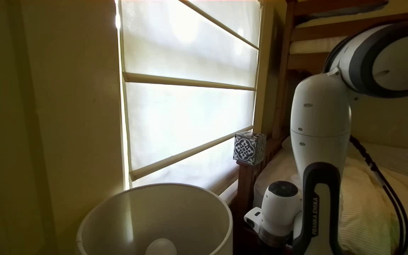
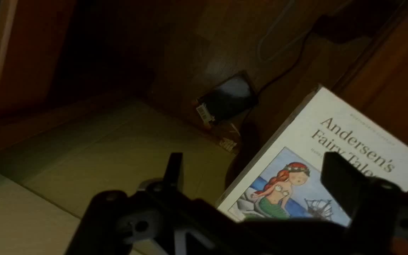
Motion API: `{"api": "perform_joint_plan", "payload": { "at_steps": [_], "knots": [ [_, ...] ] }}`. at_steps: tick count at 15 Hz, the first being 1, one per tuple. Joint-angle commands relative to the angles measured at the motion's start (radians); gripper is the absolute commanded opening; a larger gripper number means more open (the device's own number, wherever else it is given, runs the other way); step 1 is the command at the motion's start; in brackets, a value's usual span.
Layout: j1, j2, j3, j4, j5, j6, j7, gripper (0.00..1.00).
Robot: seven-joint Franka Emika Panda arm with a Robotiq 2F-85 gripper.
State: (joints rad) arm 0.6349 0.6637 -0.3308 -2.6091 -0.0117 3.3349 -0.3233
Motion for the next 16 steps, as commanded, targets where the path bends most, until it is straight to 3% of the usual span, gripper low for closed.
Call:
{"api": "perform_joint_plan", "payload": {
  "at_steps": [1, 5, 6, 8, 16],
  "knots": [
    [-0.212, 0.003, 0.086, 0.025, -0.023, 0.064, 0.067, 1.0],
    [-0.407, 0.015, 0.169, 0.053, -0.013, 0.088, 0.126, 1.0],
    [-0.338, 0.002, 0.117, 0.036, -0.011, 0.074, 0.084, 1.0],
    [-0.4, 0.002, 0.146, 0.043, -0.015, 0.074, 0.094, 1.0],
    [-0.487, 0.099, 0.227, 0.141, 0.061, 0.206, 0.263, 1.0]
  ]
}}
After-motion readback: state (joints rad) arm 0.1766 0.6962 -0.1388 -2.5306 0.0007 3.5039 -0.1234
